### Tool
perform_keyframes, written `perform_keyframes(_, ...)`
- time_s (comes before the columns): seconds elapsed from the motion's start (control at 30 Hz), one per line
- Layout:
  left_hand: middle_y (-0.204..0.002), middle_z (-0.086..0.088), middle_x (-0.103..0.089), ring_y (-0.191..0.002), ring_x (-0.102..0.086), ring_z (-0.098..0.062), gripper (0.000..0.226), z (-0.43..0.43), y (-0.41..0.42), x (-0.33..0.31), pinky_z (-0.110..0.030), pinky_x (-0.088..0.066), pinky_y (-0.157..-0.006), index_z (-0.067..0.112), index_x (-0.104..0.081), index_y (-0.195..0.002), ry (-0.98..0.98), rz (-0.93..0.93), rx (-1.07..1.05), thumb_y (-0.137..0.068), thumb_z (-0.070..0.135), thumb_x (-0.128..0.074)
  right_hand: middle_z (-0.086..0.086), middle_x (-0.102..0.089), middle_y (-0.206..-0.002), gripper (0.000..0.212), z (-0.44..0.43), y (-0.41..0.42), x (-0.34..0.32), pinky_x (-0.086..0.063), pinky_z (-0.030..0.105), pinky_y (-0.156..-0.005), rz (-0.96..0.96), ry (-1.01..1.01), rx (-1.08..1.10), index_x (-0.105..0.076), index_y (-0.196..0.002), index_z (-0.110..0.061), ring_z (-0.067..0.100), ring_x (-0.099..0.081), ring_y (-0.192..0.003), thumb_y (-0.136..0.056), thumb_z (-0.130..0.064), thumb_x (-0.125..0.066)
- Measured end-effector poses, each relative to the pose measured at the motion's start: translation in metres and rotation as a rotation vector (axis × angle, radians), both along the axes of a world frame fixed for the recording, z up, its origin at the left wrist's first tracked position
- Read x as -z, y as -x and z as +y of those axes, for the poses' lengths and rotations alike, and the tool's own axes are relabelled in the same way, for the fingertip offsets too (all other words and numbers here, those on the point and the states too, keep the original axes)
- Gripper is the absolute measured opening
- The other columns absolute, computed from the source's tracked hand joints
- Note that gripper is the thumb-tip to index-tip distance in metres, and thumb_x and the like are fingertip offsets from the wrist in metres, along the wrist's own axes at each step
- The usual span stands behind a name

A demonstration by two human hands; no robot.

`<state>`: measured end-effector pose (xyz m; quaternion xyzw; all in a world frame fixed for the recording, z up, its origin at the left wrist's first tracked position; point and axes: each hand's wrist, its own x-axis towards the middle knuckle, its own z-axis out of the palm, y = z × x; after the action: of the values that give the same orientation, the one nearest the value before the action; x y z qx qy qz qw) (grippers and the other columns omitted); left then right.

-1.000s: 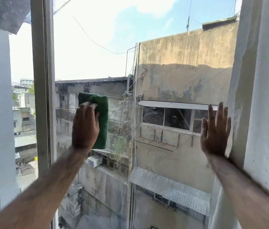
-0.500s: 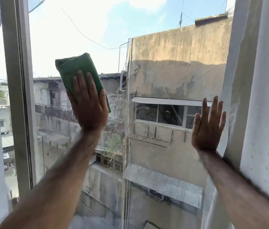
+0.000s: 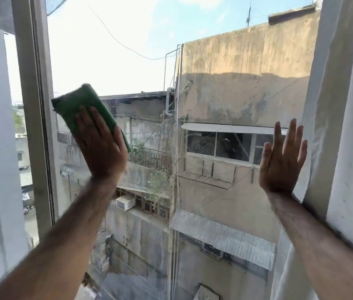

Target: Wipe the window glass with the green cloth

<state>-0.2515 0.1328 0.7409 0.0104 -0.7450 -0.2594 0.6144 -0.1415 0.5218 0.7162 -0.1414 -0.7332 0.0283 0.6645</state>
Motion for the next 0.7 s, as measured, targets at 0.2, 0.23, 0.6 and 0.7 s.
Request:
perform_keyframes(0.2,-0.171,-0.019,-0.021,-0.16,-0.019,-0.037,0.065,0.139,-0.03,-0.038,-0.059,-0.021,-0.127,0.005,-0.027,-0.162,0.422,0.238,0.102,-0.111,0.045,-0.032,0.009,-0.011,-0.18,0.057,0.002,0.002,0.0,-0.015,0.051,-0.135,0.024,-0.019,-0.002,-0.016,-0.17,-0.028,0.026,-0.009,-0.168,-0.115,-0.038,-0.023)
perform_keyframes(0.23,-0.171,-0.018,-0.02,-0.16,-0.018,-0.037,0.065,0.159,-0.037,-0.017,-0.06,-0.022,-0.127,0.006,-0.026,-0.163,0.587,0.256,0.155,-0.112,0.045,-0.032,0.009,-0.012,-0.18,0.057,0.003,0.001,0.0,-0.015,0.052,-0.135,0.027,-0.018,-0.007,-0.017,-0.17,-0.027,0.026,-0.01,-0.168,-0.115,-0.038,-0.023)
perform_keyframes(0.6,-0.172,-0.023,-0.015,-0.161,-0.014,-0.038,0.066,0.055,-0.017,0.037,-0.063,-0.022,-0.126,0.003,-0.015,-0.165,0.457,0.063,0.041,-0.111,0.037,-0.035,0.007,-0.015,-0.18,0.054,0.001,0.0,-0.002,-0.005,0.041,-0.136,0.037,0.0,-0.04,-0.023,-0.169,-0.027,0.026,-0.012,-0.167,-0.116,-0.034,-0.028)
perform_keyframes(0.7,-0.172,-0.017,-0.021,-0.16,-0.018,-0.035,0.062,0.11,-0.024,-0.039,-0.06,-0.021,-0.127,0.006,-0.019,-0.164,0.178,0.096,0.095,-0.112,0.04,-0.026,0.008,-0.017,-0.179,0.054,0.003,0.001,-0.001,0.001,0.034,-0.135,0.043,0.001,-0.038,-0.026,-0.169,-0.026,0.027,-0.014,-0.167,-0.116,-0.035,-0.027)
